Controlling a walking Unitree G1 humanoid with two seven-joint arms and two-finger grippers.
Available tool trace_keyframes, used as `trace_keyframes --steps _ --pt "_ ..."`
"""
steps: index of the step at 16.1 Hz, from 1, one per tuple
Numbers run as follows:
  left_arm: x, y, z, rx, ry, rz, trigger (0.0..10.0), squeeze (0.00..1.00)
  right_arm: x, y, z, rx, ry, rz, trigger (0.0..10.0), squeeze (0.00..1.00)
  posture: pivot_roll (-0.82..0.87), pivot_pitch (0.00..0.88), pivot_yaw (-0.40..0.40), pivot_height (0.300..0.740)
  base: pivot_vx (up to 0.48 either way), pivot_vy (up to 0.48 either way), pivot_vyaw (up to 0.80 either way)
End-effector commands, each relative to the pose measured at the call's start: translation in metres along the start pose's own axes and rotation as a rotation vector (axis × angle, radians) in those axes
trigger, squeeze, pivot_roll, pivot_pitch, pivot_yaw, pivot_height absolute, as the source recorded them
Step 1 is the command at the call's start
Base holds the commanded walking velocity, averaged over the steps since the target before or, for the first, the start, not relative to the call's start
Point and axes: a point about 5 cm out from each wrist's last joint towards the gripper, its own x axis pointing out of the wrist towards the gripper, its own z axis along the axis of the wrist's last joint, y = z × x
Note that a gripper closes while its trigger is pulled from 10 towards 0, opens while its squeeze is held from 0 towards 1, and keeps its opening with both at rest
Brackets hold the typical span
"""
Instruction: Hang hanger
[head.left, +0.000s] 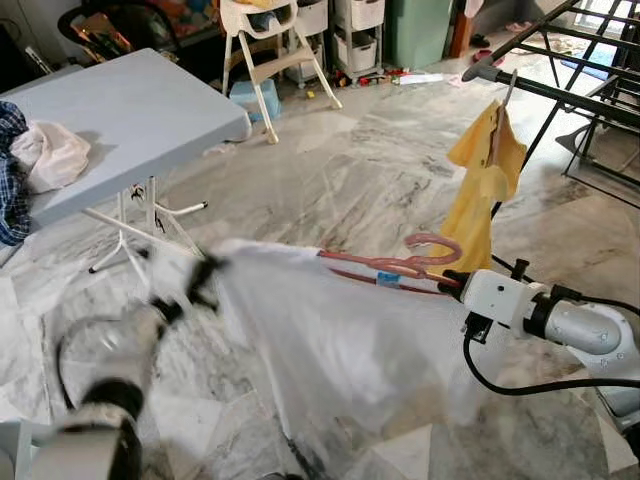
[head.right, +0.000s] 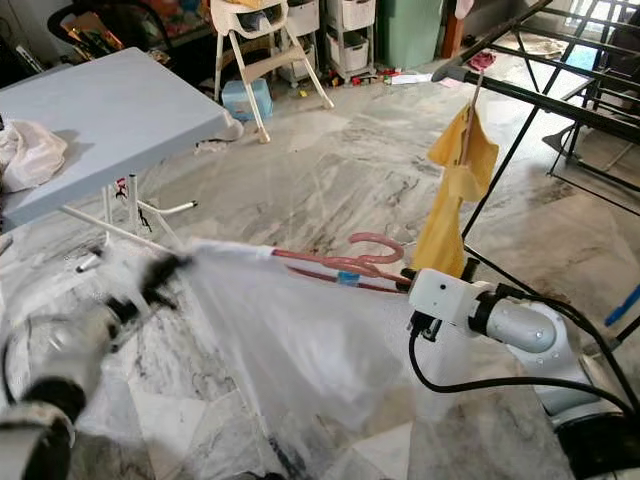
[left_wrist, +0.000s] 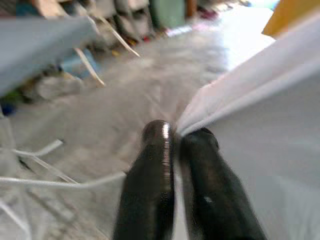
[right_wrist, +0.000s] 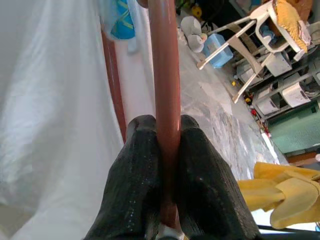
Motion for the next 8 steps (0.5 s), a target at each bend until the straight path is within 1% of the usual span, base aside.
trace_keyframes --steps 1,4,5,7,8 --pt "-0.005 0.005 -0.006 -0.022 0.016 0.041 0.0 0.0 0.001 -0.003 0.012 -0.006 -0.067 -0.02 0.0 0.0 -0.22 0.044 0.132 0.74 0.0 0.0 0.0" --pt "-0.003 -0.001 -0.007 -0.036 0.009 0.038 0.0 0.0 0.004 0.004 0.012 0.024 -0.078 -0.009 0.0 0.0 -0.22 0.044 0.131 0.74 0.0 0.0 0.0" --pt "-0.001 -0.006 -0.008 -0.044 0.007 0.046 0.0 0.0 0.007 0.01 0.013 0.053 -0.09 -0.006 0.0 0.0 -0.22 0.043 0.132 0.74 0.0 0.0 0.0" --pt "-0.001 -0.01 -0.015 -0.062 0.034 0.084 0.0 0.0 0.008 0.02 0.015 0.105 -0.132 0.008 0.0 0.0 -0.21 0.047 0.138 0.74 0.0 0.0 0.0" --pt "-0.002 -0.01 -0.018 -0.063 0.049 0.098 0.0 0.0 0.007 0.022 0.016 0.118 -0.153 0.013 0.0 0.0 -0.21 0.048 0.138 0.74 0.0 0.0 0.0"
